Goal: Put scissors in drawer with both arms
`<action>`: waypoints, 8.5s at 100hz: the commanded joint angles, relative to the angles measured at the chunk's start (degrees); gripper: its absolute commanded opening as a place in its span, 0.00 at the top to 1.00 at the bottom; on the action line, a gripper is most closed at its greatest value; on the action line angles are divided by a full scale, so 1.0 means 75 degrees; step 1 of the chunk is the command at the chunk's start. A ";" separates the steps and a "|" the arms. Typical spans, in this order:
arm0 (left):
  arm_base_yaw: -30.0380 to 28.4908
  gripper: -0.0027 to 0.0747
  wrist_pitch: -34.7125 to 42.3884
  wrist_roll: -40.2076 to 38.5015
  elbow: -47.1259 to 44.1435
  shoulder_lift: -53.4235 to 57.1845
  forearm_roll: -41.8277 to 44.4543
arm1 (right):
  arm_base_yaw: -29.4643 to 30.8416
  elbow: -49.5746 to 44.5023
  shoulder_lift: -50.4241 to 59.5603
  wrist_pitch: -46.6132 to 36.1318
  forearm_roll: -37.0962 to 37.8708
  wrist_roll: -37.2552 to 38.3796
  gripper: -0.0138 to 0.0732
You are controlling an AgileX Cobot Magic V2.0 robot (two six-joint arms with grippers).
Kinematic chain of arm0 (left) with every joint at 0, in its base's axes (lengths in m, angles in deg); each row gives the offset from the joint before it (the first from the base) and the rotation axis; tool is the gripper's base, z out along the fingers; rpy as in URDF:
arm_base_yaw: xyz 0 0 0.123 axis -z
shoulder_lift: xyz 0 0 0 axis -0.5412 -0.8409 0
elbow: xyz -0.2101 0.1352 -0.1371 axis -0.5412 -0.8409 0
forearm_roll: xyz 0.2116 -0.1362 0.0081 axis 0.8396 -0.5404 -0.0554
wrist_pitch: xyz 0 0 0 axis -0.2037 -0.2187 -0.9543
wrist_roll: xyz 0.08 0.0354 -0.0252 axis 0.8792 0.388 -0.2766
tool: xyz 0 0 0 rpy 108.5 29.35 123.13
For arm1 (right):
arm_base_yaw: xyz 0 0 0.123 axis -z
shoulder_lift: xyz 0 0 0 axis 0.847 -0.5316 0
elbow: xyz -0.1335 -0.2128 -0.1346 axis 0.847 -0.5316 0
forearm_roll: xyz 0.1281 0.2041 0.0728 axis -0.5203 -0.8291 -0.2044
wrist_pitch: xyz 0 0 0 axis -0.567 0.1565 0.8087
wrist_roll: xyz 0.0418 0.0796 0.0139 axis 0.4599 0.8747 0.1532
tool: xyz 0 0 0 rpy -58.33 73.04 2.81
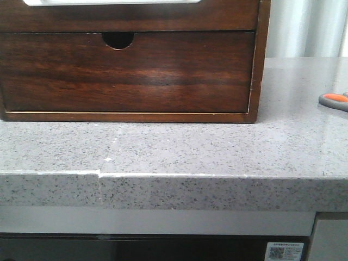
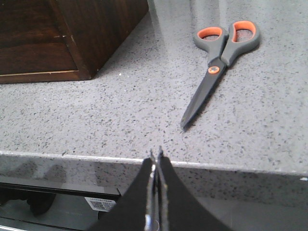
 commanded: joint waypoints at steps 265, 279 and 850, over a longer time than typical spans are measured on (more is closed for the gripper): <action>0.0036 0.45 -0.2970 0.3977 0.5241 -0.7541 -1.2364 | 0.0058 0.3392 -0.2496 0.0658 -0.1475 -0.0913 0.33; 0.0036 0.45 -0.3439 0.4004 0.5591 -0.8280 -1.2803 | 0.0058 0.3392 -0.2496 0.0749 -0.1475 -0.0913 0.33; 0.0002 0.99 -0.2887 0.4564 0.4164 -0.0828 -0.6017 | 0.1576 0.7481 -1.0394 0.2568 0.0898 0.0561 0.33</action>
